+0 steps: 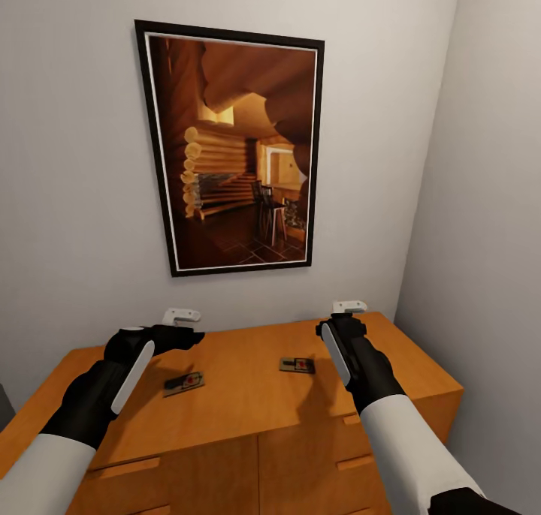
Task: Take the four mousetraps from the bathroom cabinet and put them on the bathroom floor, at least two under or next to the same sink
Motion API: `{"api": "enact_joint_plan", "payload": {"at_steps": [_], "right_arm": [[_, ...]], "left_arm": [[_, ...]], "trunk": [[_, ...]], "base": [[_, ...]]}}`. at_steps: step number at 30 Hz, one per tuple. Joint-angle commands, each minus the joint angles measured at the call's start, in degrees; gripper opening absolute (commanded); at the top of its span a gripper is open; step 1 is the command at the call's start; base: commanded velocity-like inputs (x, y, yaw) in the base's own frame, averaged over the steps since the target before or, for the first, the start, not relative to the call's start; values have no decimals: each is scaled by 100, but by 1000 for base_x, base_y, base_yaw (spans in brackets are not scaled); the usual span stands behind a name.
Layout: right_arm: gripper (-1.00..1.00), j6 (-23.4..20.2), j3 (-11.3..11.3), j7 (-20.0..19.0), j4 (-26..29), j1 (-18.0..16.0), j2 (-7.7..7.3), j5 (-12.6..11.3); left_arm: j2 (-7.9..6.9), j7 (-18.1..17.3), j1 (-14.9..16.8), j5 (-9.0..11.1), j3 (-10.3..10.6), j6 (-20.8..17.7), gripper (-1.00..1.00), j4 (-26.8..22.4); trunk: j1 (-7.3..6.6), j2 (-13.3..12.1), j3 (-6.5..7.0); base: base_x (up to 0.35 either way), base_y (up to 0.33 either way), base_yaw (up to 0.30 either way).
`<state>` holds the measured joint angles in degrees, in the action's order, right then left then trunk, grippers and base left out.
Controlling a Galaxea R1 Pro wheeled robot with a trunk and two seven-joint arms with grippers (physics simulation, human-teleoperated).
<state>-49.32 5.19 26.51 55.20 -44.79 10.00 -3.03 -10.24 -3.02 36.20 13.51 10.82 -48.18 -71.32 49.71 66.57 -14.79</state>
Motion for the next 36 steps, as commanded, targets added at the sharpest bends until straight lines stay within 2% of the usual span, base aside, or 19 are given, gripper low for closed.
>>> {"api": "enact_joint_plan", "payload": {"at_steps": [1, 21, 26, 29, 30, 36], "right_arm": [[100, -26, 8, 38, 1, -5, 0, -36], [100, -316, 15, 26, 128, -3, 0, -8], [100, -539, 18, 25, 155, -3, 0, -16], [100, -838, 27, 9, 161, -3, 0, -29], [100, -1068, 61, -21, 168, -5, 0, -55], [100, -1068, 307, -378, 295, -6, 0, -193]], "left_arm": [[-4, -15, 4, -7, 5, -23, 100, -5], [-13, -23, 5, -7, -3, -16, 100, -5], [-11, -24, 7, 2, 2, -20, 100, -5], [-9, -20, 7, 9, 0, -28, 100, -1], [-8, -19, 7, 11, 0, -31, 100, 0], [-5, -26, 5, 21, 10, -38, 100, 84]], "trunk": [[1, 5, -8], [1, 5, -8], [1, 5, -8], [1, 5, -8], [1, 5, -8], [1, 5, -8]], "base": [[6, 0, 0], [1, 0, 0], [0, 0, 0], [0, 0, 0], [0, 0, 0], [0, 0, 0]]}}
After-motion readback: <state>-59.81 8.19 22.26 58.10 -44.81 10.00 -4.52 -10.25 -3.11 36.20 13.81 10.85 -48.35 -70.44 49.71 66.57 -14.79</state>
